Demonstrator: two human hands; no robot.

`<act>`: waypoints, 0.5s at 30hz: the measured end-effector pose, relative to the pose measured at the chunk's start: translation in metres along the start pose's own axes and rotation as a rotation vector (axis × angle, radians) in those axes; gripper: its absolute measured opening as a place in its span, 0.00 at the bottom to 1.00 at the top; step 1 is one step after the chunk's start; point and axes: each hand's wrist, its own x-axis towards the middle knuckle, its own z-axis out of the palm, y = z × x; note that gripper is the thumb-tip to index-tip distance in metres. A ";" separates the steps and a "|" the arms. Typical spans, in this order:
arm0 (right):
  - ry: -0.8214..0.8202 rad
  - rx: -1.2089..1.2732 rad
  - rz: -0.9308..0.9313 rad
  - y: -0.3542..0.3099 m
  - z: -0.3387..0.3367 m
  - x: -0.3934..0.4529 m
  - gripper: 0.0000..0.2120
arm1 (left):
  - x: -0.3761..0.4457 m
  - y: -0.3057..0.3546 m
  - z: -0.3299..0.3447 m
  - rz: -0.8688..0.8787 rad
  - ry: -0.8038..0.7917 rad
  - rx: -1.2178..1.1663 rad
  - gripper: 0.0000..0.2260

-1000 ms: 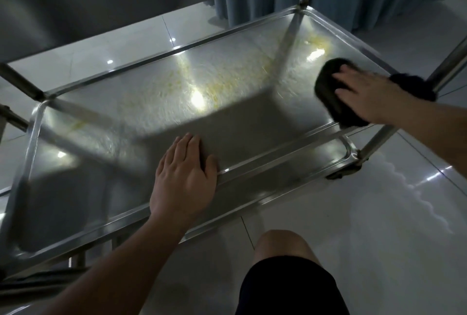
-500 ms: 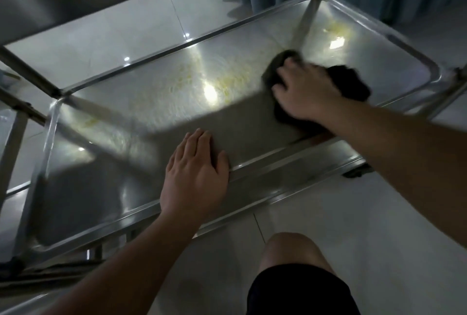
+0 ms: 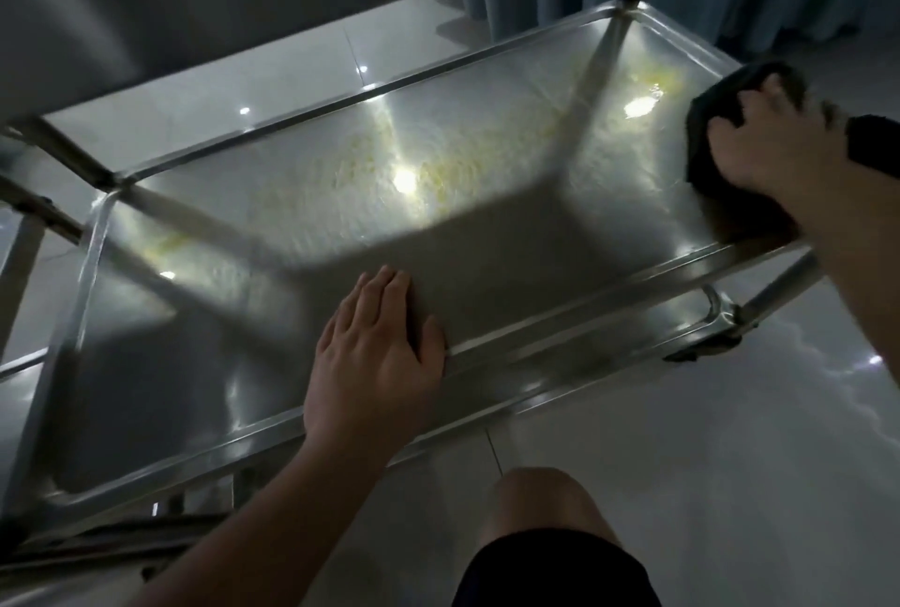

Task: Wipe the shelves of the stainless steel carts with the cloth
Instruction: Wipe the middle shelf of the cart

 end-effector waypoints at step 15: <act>-0.074 0.060 -0.695 -0.189 0.050 -0.133 0.31 | -0.003 0.007 -0.010 -0.058 -0.009 -0.128 0.28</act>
